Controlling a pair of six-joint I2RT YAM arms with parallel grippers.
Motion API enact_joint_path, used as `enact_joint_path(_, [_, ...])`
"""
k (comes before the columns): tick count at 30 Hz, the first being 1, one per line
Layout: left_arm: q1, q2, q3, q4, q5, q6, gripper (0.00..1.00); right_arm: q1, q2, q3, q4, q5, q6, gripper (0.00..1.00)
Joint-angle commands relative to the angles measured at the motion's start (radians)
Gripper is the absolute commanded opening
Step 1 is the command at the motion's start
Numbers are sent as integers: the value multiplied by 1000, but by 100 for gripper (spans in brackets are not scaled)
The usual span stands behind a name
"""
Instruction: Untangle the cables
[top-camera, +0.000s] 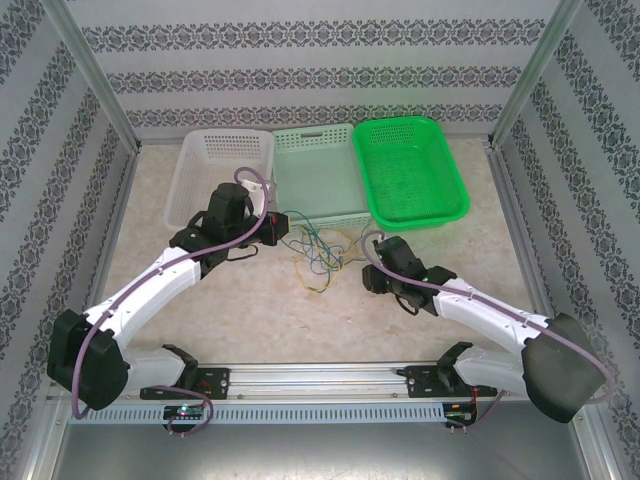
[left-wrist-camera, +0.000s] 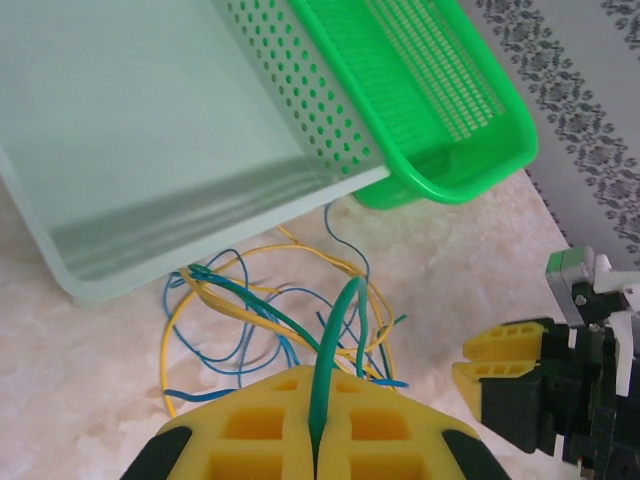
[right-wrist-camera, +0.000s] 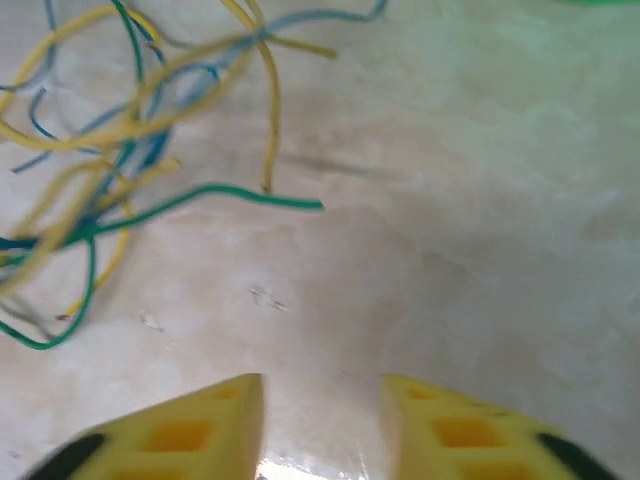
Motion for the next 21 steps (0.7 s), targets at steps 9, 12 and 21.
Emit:
enact_joint_path(9, [3, 25, -7, 77, 84, -15, 0, 50, 58, 136, 117, -153, -176, 60])
enact_joint_path(12, [4, 32, -4, 84, 99, -19, 0, 53, 119, 166, 129, -165, -209, 61])
enact_joint_path(21, [4, 29, -4, 80, 102, -22, 0, 55, 260, 234, 143, -193, -250, 52])
